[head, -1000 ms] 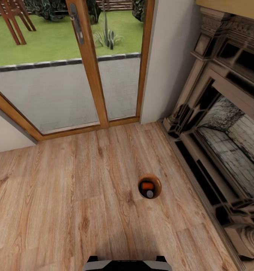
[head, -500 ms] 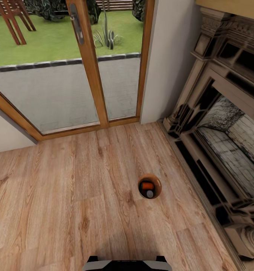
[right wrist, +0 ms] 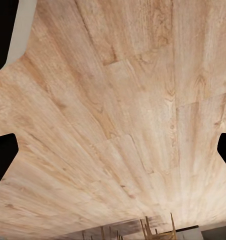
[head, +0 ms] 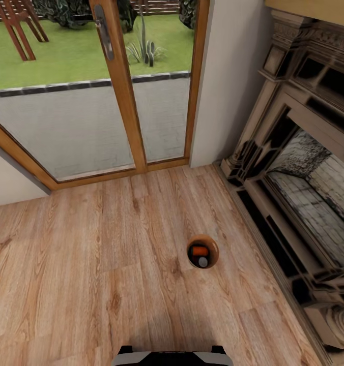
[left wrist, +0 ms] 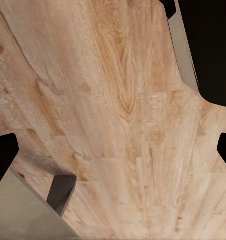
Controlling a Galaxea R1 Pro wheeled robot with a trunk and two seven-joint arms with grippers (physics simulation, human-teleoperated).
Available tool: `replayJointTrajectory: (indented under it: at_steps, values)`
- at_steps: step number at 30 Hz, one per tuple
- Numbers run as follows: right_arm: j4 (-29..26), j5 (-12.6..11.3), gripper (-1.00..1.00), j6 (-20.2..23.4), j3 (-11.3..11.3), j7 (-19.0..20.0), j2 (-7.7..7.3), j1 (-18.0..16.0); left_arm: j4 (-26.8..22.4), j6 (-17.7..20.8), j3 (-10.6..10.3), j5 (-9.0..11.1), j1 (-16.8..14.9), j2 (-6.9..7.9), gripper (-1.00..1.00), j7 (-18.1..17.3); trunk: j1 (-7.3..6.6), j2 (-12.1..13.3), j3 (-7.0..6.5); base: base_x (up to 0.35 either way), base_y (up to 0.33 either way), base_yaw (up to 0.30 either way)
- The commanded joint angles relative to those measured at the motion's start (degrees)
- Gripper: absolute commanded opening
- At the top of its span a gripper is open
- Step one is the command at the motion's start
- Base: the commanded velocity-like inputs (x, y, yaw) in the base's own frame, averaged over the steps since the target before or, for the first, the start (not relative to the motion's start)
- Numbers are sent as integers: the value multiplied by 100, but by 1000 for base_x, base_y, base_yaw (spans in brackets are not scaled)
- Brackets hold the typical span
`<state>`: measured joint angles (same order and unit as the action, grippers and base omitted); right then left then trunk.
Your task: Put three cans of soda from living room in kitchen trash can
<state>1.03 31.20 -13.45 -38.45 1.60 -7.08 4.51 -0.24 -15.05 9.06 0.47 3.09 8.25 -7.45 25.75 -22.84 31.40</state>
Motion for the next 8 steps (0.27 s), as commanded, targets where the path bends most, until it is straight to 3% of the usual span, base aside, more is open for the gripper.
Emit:
replayJointTrajectory:
  at_steps: [1, 8]
  values:
    - [11, 27, 100, -32, -48, 17, -4, -1, -2, -7, 43, 6, 2, 1, 100, -37, 3, -8, 5, 0, 0, 0]
    - [11, 27, 100, -33, -48, 16, -4, 1, -2, -7, 43, 6, 2, 1, 100, -37, 3, -8, 5, 0, 0, 0]
